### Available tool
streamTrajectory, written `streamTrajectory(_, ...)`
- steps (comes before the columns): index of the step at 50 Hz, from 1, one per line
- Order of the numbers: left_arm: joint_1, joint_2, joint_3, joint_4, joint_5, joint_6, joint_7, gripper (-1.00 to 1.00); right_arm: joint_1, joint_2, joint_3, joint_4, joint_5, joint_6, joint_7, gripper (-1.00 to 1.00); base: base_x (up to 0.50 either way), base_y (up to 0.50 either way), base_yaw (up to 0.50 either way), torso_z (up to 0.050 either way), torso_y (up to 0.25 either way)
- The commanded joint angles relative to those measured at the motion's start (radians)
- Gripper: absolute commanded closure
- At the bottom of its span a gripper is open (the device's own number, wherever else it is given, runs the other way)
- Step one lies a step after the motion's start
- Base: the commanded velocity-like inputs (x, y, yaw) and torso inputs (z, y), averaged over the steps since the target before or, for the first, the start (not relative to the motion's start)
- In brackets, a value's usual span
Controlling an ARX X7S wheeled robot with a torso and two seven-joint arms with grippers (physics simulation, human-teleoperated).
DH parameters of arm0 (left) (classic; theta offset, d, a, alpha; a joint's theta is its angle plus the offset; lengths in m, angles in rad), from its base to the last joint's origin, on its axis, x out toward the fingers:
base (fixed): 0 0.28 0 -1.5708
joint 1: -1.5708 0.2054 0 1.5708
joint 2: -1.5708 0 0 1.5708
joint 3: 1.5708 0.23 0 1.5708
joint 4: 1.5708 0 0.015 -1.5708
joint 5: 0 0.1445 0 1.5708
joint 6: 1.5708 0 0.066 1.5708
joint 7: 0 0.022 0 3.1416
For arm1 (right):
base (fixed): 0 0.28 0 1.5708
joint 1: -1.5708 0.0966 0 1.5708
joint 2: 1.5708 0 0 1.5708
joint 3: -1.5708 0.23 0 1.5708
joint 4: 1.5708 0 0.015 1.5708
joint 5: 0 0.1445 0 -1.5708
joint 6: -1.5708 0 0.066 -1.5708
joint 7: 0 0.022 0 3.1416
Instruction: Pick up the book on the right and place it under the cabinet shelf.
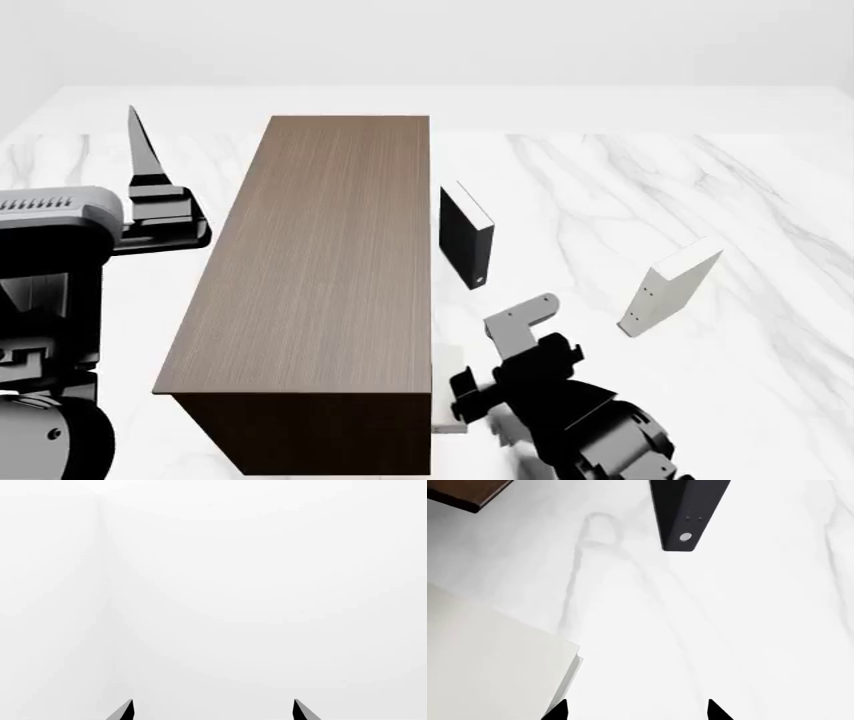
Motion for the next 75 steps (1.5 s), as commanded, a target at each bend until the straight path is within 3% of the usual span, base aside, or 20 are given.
streamTrajectory(1, 0.000, -0.003, -0.002, 0.000, -0.004, 0.001, -0.003, -1.00, 0.005, -0.023, -0.003, 0.005, 0.020, -0.018, -0.021, -1.00, 0.00, 0.00, 0.00, 0.000, 0.000)
streamTrajectory(49, 0.001, -0.012, -0.007, 0.001, -0.020, 0.005, -0.015, -1.00, 0.015, -0.084, -0.031, 0.115, 0.060, 0.024, -0.143, -1.00, 0.00, 0.00, 0.00, 0.000, -0.001)
streamTrajectory(75, 0.002, -0.017, -0.006, -0.001, -0.026, 0.009, -0.020, -1.00, -0.006, 0.003, -0.052, -0.141, 0.134, 0.141, -0.162, -1.00, 0.00, 0.00, 0.00, 0.000, -0.001)
